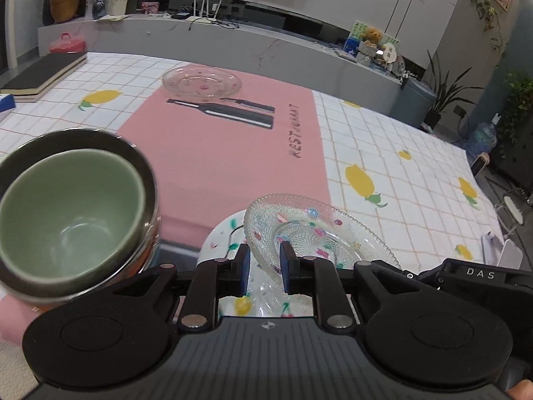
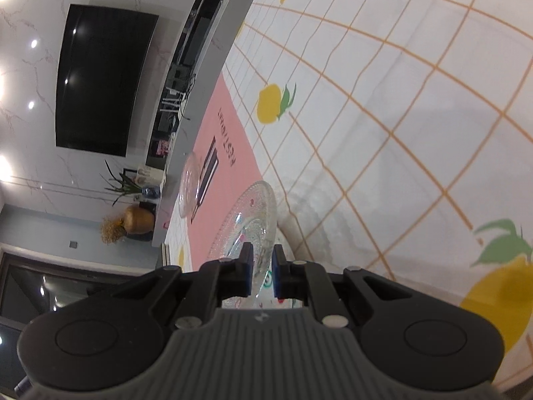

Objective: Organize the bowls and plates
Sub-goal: 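Lower the clear glass plate onto the Fruity plate with both grippers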

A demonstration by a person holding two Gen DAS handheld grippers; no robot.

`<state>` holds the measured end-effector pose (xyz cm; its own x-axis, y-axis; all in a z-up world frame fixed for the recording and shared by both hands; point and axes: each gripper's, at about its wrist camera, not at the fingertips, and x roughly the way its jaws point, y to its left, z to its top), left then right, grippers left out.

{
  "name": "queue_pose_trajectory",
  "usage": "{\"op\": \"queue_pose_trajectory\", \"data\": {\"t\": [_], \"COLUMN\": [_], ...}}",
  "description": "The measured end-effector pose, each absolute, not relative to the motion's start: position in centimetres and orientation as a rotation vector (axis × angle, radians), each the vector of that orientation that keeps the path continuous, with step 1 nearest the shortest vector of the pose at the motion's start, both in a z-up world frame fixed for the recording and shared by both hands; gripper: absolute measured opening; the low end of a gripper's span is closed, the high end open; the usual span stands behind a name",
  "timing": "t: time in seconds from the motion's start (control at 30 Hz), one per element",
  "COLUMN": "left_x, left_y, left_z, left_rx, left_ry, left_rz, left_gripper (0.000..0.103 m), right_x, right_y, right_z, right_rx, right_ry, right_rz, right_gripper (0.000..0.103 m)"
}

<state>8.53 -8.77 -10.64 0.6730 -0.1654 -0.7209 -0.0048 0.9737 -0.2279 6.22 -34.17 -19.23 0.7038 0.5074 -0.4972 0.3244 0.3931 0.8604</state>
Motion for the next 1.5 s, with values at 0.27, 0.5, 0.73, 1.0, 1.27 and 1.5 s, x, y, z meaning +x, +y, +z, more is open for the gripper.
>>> {"op": "queue_pose_trajectory", "data": {"t": [0.27,0.5,0.73,1.0,1.27,1.5], "left_x": [8.3,8.3,7.1,6.4,7.9,8.2], "left_y": [-8.4,-8.3,-9.3,-9.4,-7.9,-7.8], "left_z": [-12.0,-12.6,-11.5,-10.0,-11.0,-11.5], "left_rx": [-0.213,-0.217,-0.134,-0.115,-0.234,-0.258], "left_ry": [0.921,0.95,0.903,0.866,0.931,0.932], "left_rz": [-0.038,-0.035,0.01,0.008,-0.021,-0.045], "left_gripper": [0.027,0.028,0.035,0.037,0.039,0.039], "right_x": [6.6,6.7,7.1,7.2,7.1,7.0], "right_y": [-33.1,-31.9,-30.1,-30.3,-30.0,-29.5], "right_z": [-19.5,-17.9,-16.4,-16.8,-15.7,-13.8], "right_rx": [1.157,1.017,0.874,0.921,0.884,0.75], "right_ry": [0.903,0.897,0.917,0.95,0.993,0.949], "right_rz": [0.137,0.09,0.082,0.078,0.015,-0.037], "right_gripper": [0.01,0.006,0.008,0.008,0.017,0.027]}}
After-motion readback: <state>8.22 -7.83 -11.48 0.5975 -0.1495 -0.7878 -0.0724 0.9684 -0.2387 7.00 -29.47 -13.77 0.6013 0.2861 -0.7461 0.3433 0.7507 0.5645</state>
